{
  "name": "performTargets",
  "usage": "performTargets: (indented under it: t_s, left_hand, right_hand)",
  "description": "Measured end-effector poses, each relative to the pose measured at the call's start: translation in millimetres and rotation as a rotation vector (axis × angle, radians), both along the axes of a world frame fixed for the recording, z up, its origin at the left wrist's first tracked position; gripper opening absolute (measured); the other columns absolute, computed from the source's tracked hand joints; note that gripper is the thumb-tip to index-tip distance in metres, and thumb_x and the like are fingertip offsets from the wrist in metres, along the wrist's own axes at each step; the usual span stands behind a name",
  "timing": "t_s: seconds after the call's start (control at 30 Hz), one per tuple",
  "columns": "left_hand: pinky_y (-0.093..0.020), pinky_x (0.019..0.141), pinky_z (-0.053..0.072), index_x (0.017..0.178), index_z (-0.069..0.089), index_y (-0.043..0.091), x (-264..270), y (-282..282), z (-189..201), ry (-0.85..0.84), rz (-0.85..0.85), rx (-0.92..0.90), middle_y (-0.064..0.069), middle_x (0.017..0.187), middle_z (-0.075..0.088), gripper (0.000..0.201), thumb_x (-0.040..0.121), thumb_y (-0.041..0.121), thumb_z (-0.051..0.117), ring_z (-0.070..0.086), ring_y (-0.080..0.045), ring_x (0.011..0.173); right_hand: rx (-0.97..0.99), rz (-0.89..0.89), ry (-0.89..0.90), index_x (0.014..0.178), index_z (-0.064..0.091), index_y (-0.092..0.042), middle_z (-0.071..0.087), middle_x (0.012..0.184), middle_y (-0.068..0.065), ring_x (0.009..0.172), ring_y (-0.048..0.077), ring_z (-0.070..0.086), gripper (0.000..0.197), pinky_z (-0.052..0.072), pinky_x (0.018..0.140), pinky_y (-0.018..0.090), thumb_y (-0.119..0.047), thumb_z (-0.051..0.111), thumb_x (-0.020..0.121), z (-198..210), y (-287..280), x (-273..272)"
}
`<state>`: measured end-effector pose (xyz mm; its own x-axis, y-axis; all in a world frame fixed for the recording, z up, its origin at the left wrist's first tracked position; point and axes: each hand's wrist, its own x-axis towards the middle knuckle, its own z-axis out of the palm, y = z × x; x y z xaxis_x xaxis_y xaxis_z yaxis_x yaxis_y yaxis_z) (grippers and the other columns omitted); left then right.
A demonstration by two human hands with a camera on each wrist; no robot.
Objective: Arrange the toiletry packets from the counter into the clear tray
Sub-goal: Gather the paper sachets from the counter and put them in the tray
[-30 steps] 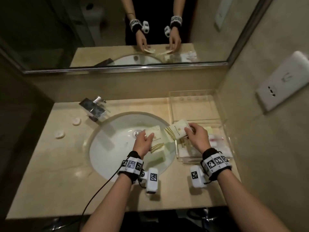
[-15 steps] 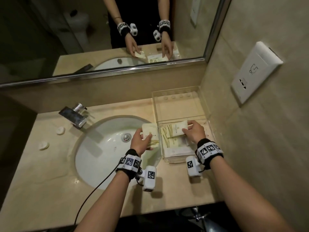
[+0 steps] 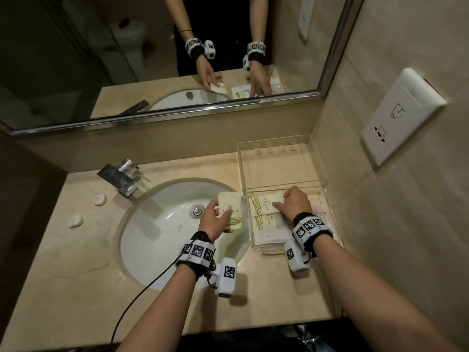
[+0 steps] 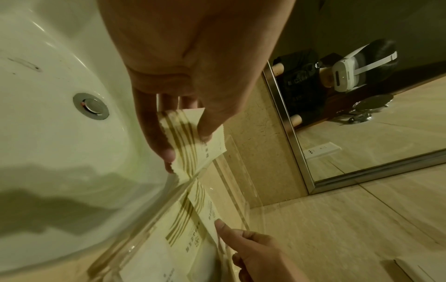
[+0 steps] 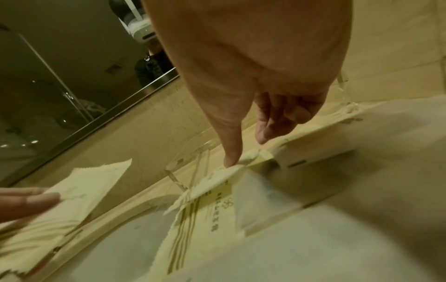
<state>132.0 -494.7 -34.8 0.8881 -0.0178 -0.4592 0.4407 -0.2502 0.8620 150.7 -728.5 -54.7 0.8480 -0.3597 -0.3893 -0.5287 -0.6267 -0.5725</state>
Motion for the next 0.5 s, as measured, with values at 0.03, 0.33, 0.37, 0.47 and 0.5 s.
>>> performTargets:
  t_s: [0.03,0.33,0.37,0.47,0.5]
  left_hand:
    - [-0.029,0.052,0.059,0.121,0.048,0.005,1,0,-1,0.002,-0.002,0.003,-0.017,0.108,0.061,0.032,0.092,0.013,0.058,0.066,-0.026,0.078]
    - [-0.028,0.063,0.059,0.117,0.057,-0.003,15,-19,-3,-0.02,-0.114,0.06,-0.02,0.108,0.068,0.031,0.087,0.005,0.063,0.067,-0.028,0.082]
    - [-0.027,0.064,0.059,0.117,0.059,-0.004,17,-23,-3,-0.028,-0.137,0.055,-0.02,0.106,0.069,0.031,0.087,0.005,0.064,0.067,-0.026,0.079]
    - [-0.018,0.061,0.057,0.117,0.06,-0.006,21,-35,0,-0.034,-0.199,0.035,-0.017,0.099,0.068,0.03,0.087,0.001,0.063,0.065,-0.017,0.072]
    - [-0.016,0.06,0.056,0.117,0.06,-0.006,21,-39,0,-0.031,-0.217,0.027,-0.017,0.098,0.067,0.031,0.087,0.0,0.062,0.064,-0.015,0.071]
  right_hand:
    - [-0.016,0.003,-0.014,0.108,0.052,-0.007,0.059,0.11,0.01,0.101,0.028,0.06,0.05,0.05,0.083,0.037,-0.031,0.08,0.075,-1,-1,-1]
    - [0.285,-0.02,-0.273,0.092,0.068,-0.015,0.069,0.084,-0.003,0.083,0.017,0.067,0.013,0.054,0.078,0.03,-0.028,0.068,0.087,7,2,1]
    - [0.358,-0.006,-0.283,0.095,0.069,-0.017,0.071,0.085,-0.002,0.079,0.016,0.067,0.015,0.055,0.074,0.029,-0.03,0.067,0.089,11,4,1]
    - [0.501,0.094,-0.255,0.104,0.068,-0.022,0.071,0.092,0.002,0.078,0.017,0.068,0.02,0.053,0.062,0.019,-0.033,0.069,0.088,23,8,0]
    - [0.487,0.126,-0.232,0.107,0.067,-0.022,0.07,0.095,0.003,0.081,0.018,0.068,0.025,0.054,0.063,0.019,-0.033,0.071,0.085,24,7,0]
